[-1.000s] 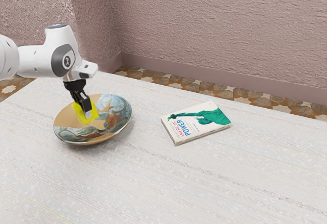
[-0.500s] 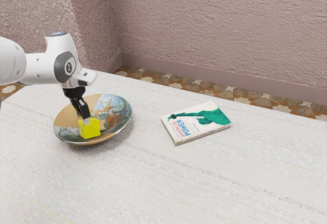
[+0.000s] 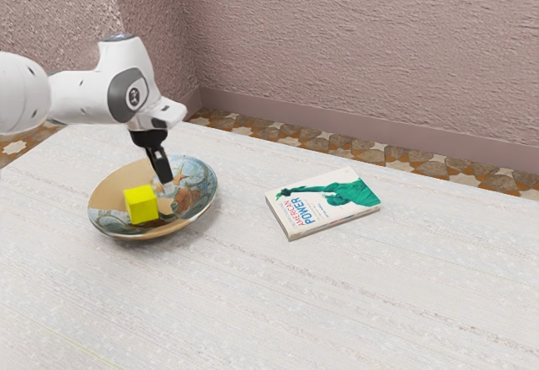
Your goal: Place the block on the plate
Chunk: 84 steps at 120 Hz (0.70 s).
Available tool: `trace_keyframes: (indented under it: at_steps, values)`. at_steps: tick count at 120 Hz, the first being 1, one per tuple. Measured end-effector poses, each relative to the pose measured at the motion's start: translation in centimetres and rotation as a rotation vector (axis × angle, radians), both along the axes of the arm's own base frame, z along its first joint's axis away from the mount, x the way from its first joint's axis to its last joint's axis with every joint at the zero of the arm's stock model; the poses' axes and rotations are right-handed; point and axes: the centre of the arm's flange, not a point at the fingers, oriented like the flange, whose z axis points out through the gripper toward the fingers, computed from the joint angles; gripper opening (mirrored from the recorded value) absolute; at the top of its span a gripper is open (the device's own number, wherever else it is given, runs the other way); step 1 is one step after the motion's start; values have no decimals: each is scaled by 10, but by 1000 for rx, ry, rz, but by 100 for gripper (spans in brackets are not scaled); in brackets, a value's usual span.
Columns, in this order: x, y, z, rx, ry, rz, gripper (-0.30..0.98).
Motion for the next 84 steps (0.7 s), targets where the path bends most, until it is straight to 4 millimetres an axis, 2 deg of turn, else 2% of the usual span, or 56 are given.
trace_keyframes:
  at_steps: [16, 31, 52, 69, 84]
  values:
    - [6, -45, 21, -12, -6, -77, 68]
    - [12, -86, 66, 3, -28, -152, 68]
    - [7, -122, 122, 28, -30, -221, 68]
    - [-3, -131, 155, 42, -17, -247, 68]
    - [-15, -129, 182, 39, -13, -253, 69]
